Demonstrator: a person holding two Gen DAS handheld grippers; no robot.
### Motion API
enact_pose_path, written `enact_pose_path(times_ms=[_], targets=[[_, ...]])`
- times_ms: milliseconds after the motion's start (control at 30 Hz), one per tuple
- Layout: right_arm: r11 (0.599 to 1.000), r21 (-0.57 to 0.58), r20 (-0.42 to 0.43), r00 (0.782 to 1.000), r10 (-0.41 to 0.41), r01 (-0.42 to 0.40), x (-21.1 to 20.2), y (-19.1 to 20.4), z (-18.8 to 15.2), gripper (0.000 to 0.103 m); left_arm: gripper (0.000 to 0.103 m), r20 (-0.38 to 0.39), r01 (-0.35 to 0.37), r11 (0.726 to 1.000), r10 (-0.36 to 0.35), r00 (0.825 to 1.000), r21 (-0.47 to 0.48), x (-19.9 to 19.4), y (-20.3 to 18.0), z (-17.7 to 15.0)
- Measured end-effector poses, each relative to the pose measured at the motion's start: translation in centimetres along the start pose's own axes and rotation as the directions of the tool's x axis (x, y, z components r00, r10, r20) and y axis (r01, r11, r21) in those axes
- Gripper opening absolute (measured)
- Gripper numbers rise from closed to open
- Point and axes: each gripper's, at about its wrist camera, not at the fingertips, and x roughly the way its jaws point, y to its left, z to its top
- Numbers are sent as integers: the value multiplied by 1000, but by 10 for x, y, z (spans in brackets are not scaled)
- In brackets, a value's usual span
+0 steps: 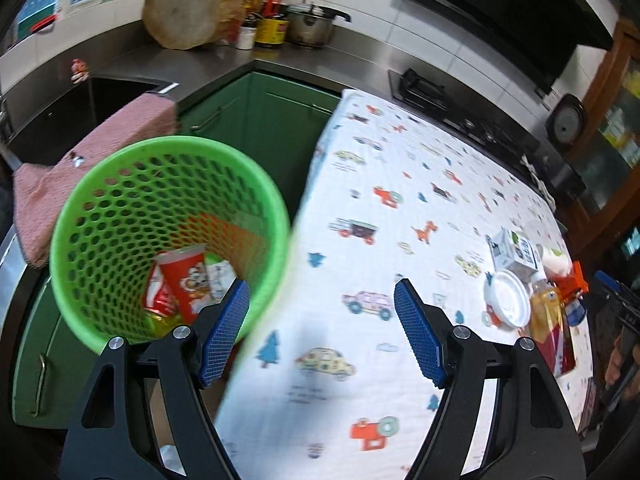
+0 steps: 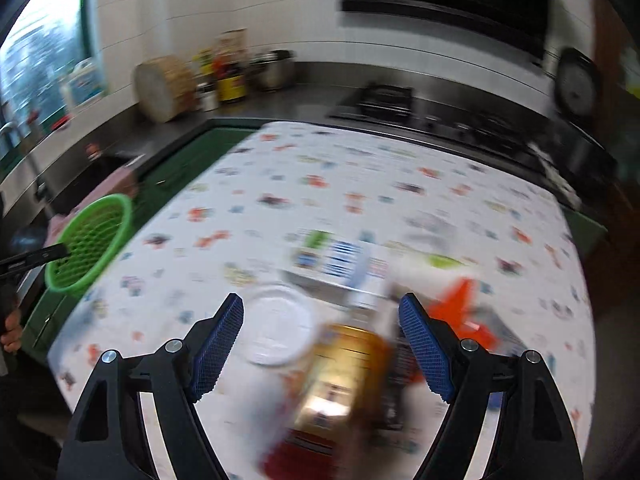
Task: Collect trash
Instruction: 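Move both tools back over the remaining trash on the table, then grasp the orange snack bag with the right tool while the left tool approaches the yellow drink bottle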
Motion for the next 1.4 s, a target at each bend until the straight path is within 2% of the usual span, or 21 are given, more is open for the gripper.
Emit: enact_pose_path(times_ms=[167,300,567,667,733,900,1000,1233,1400], targets=[[995,93,-23,999,-40,42,9,-44,-12,77,74,-23,26,999,-25,999,26,11,-25,1],[992,119,-48,998,-41,47,25,-55,-18,77,74,-41,36,998,-34,999,54,19,-45,-1],[990,132,-79,996,-36,46,52,-63,-22,65,74,-72,50,994,-43,996,96,29,-70,-4],[990,133,-80,996,-38,49,57,-66,-22,58,74,-84,60,993,-51,995,106,33,-78,-6],[990,132,-77,996,-35,45,58,-66,-22,51,74,-94,71,991,-60,994,109,36,-83,-7],[990,139,-49,998,-25,31,50,-69,-22,38,74,-117,94,987,-78,990,133,42,-101,-13],[990,138,-34,999,-21,25,43,-70,-23,35,74,-136,118,982,-98,986,150,45,-116,-17],[991,133,2,1000,-7,6,21,-74,-29,34,74,-187,191,962,-155,970,194,55,-161,-29],[992,129,26,1000,0,-3,0,-78,-37,34,76,-233,262,937,-208,950,232,60,-204,-41]])
